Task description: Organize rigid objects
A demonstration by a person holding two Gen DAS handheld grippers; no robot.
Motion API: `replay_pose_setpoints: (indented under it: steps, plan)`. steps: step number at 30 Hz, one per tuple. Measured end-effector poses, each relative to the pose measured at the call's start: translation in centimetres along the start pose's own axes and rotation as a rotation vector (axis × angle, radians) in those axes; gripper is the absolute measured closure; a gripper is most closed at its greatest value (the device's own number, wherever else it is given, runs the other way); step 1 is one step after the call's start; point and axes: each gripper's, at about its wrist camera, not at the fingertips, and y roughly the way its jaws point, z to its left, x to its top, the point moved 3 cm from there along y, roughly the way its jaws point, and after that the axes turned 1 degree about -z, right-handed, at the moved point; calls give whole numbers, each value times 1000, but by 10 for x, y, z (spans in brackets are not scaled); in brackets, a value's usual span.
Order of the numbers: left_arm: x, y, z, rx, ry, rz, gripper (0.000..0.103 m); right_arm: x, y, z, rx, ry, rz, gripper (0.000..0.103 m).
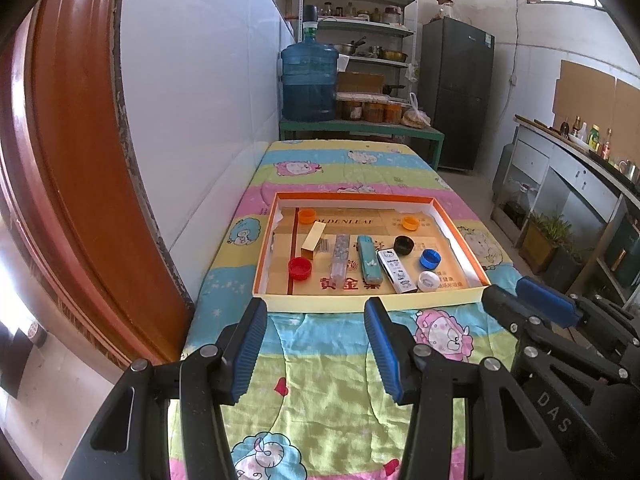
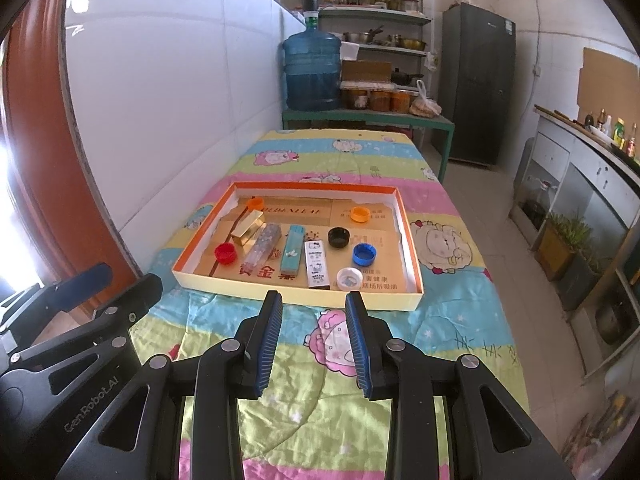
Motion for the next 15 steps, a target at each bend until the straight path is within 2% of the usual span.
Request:
replay_pose_setpoints:
  steps: [5,15]
  plan:
    - [1,-6,0,-6,0,-19,53,4,-9,0,0,5,-28,69]
    - [3,-13,0,-13,4,-22,53,5,-14,6,8,-7,-25,69]
